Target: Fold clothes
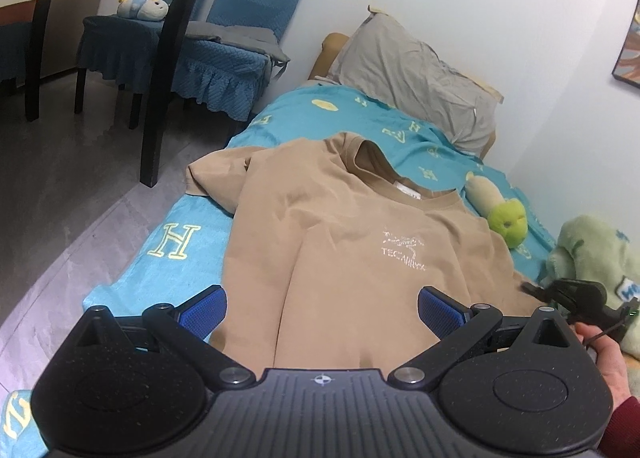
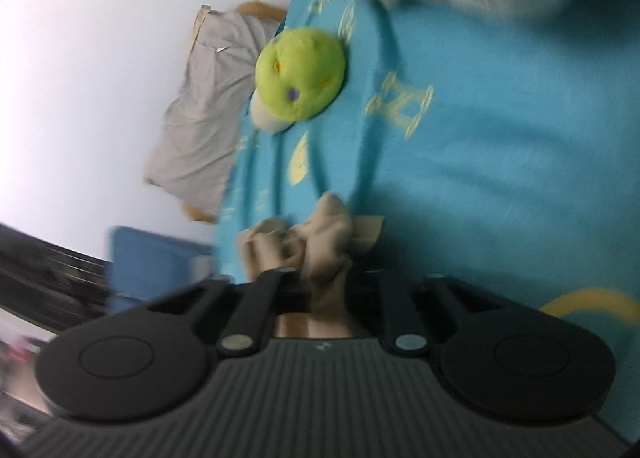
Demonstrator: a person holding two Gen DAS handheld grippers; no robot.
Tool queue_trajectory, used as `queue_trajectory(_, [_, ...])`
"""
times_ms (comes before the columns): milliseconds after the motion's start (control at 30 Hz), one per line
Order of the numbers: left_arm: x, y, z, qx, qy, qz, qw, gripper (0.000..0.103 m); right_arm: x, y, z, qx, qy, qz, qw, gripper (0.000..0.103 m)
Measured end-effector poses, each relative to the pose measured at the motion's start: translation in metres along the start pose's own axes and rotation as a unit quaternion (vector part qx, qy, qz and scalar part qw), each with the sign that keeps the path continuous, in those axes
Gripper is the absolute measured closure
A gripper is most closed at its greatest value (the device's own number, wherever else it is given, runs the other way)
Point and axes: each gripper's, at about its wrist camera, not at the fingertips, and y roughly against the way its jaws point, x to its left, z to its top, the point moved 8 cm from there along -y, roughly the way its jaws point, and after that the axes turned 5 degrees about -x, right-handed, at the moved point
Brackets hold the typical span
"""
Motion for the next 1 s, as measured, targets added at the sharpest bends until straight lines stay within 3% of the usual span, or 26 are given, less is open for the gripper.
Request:
queue_trajectory(133, [0.003,-0.001,0.002,0.000,0.017,-0.002,0.9999,0.000,0.023,0.036,0.031,-0.114,0.062,-0.014,0.991,0.092])
queue_trajectory(200, [0.004,-0.001,0.001,0.004,0.019,-0.002,0.9998,0.000,0.025,0.050,0.042,-0.150,0.075,-0.032,0.985,0.092])
queue_trajectory(433, [0.002,0.005,0.003,-0.003,0.009,-0.002,1.0000,0.000,-0.021,0.043,0.035,-0.090,-0.068,0.005,0.994,0.086])
queue_trajectory(467, [0.002,0.006,0.003,-0.003,0.009,-0.002,1.0000,0.000,-0.023,0.039,0.034,-0.077,-0.078,0.003,0.994,0.072])
queue_trajectory(500, [0.002,0.006,0.003,-0.002,0.009,-0.002,0.9999,0.000,-0.024,0.036,0.035,-0.069,-0.082,0.007,0.994,0.047])
queue_trajectory(567, [0.001,0.006,0.002,-0.001,0.010,-0.003,0.9999,0.000,-0.023,0.029,0.037,-0.059,-0.085,0.020,0.994,0.017])
queue_trajectory(767, [0.002,0.000,-0.003,0.008,0.005,-0.010,0.9999,0.000,-0.027,0.010,0.041,-0.028,-0.098,0.046,0.994,0.017])
queue_trajectory(867, [0.003,-0.004,-0.007,0.016,0.003,-0.013,0.9998,0.000,-0.036,0.006,0.045,-0.047,-0.107,0.045,0.992,0.020])
queue_trajectory(967, [0.002,-0.011,-0.012,0.025,0.001,-0.017,0.9996,0.000,-0.035,-0.004,0.048,-0.040,-0.081,0.036,0.995,0.027])
queue_trajectory(1000, [0.002,-0.013,-0.013,0.027,0.000,-0.018,0.9995,0.000,-0.033,-0.007,0.048,-0.033,-0.071,0.031,0.996,0.033])
